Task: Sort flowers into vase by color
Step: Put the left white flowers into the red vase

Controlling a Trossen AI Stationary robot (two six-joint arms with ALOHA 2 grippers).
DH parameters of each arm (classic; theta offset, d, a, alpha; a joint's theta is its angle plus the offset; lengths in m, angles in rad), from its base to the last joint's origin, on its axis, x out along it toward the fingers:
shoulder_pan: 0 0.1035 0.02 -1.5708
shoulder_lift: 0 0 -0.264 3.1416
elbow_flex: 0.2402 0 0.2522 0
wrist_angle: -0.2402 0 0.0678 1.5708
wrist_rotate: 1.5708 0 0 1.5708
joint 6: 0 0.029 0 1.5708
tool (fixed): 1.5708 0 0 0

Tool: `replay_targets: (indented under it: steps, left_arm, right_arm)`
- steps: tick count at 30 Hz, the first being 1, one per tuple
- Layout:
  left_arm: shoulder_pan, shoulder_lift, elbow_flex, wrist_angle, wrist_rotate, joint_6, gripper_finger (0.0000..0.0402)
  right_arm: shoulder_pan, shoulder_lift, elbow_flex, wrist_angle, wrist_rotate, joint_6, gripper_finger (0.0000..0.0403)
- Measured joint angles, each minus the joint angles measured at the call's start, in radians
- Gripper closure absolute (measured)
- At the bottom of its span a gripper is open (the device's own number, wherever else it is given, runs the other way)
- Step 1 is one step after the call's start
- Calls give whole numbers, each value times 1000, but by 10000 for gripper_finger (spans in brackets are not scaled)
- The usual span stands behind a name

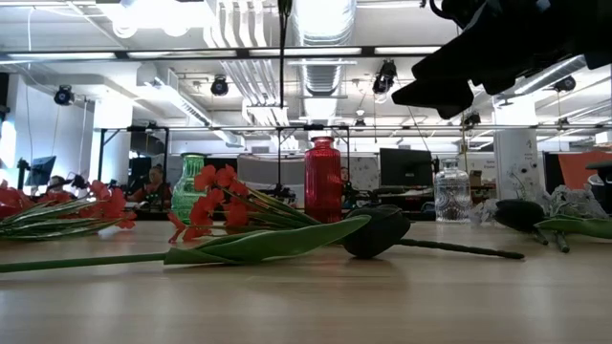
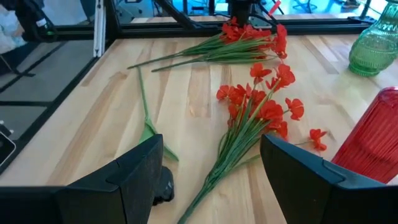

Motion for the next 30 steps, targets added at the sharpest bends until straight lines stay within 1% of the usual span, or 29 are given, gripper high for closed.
replay_targets:
  steps: [4,5,7,10,14,15,21,25,30]
  left_arm:
    - [63,6,-2,4,170,-5,400]
    - [77,10,-2,4,196,-5,400]
    - [102,19,1,3,214,6,400]
    - [133,23,3,51,239,34,400]
    - [172,24,3,109,390,42,400]
    - [179,24,3,112,404,43,400]
    - [219,33,3,131,409,51,400]
    - [237,41,3,141,468,51,400]
    - [249,63,3,137,476,52,400]
  right_arm:
    - [0,-19,0,-6,27,21,142]
    - [0,-26,1,-6,35,25,142]
    - [-1,-37,1,-9,54,35,142]
    - [-1,-48,1,-8,67,46,142]
    - [-3,-50,1,-10,106,52,142]
    - [-3,-49,1,-9,106,56,142]
    - [-5,-49,1,-10,107,71,142]
    - [-5,-49,1,-10,108,71,142]
    - [-5,-49,1,-10,115,71,142]
